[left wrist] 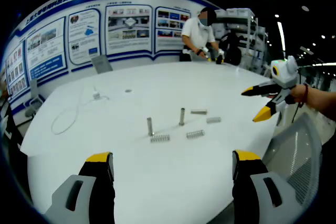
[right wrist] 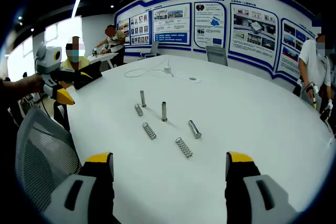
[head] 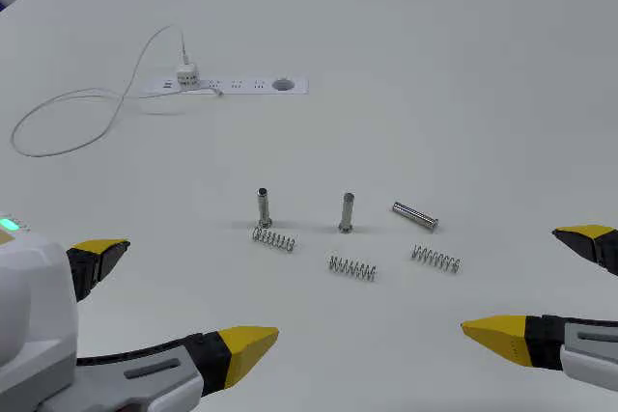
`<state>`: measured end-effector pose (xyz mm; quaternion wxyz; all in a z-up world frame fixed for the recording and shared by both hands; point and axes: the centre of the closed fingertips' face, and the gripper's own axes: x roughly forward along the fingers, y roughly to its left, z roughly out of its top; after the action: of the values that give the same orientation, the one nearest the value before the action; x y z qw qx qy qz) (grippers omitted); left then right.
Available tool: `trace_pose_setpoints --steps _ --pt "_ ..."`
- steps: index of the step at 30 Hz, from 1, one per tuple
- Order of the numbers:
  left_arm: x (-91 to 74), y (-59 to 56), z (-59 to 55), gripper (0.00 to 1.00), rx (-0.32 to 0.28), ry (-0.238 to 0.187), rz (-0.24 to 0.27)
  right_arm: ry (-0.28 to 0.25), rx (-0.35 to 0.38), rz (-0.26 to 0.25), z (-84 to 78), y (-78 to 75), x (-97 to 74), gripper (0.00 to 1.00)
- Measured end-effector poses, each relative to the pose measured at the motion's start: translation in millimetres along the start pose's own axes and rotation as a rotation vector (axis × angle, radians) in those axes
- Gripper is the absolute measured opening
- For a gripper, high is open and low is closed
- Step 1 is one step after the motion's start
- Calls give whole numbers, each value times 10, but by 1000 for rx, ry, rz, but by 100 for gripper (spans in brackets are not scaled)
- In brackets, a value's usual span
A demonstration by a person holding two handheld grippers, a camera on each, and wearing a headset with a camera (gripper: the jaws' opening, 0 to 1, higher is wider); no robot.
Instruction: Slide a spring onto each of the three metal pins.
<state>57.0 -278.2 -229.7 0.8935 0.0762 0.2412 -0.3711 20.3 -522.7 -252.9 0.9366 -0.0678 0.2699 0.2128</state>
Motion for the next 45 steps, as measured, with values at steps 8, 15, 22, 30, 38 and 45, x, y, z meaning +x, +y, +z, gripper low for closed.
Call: trace_pose_setpoints --steps 8,15,22,30,38,45 --pt "-5 -4 10 95 2 -4 -2 4 -7 1 -6 13 4 89" --pt "0 -1 14 95 0 -5 -1 0 -7 0 3 3 2 88" --pt "8 -1 5 95 0 -2 -1 0 -6 0 2 1 6 88" --pt "15 6 17 95 -2 -5 -1 5 -7 1 -9 6 9 88" --pt "21 16 19 95 -7 -8 -1 6 -6 -1 -12 -9 8 87" --pt "29 23 22 95 -6 -9 -2 9 -6 -2 -19 -21 12 86"
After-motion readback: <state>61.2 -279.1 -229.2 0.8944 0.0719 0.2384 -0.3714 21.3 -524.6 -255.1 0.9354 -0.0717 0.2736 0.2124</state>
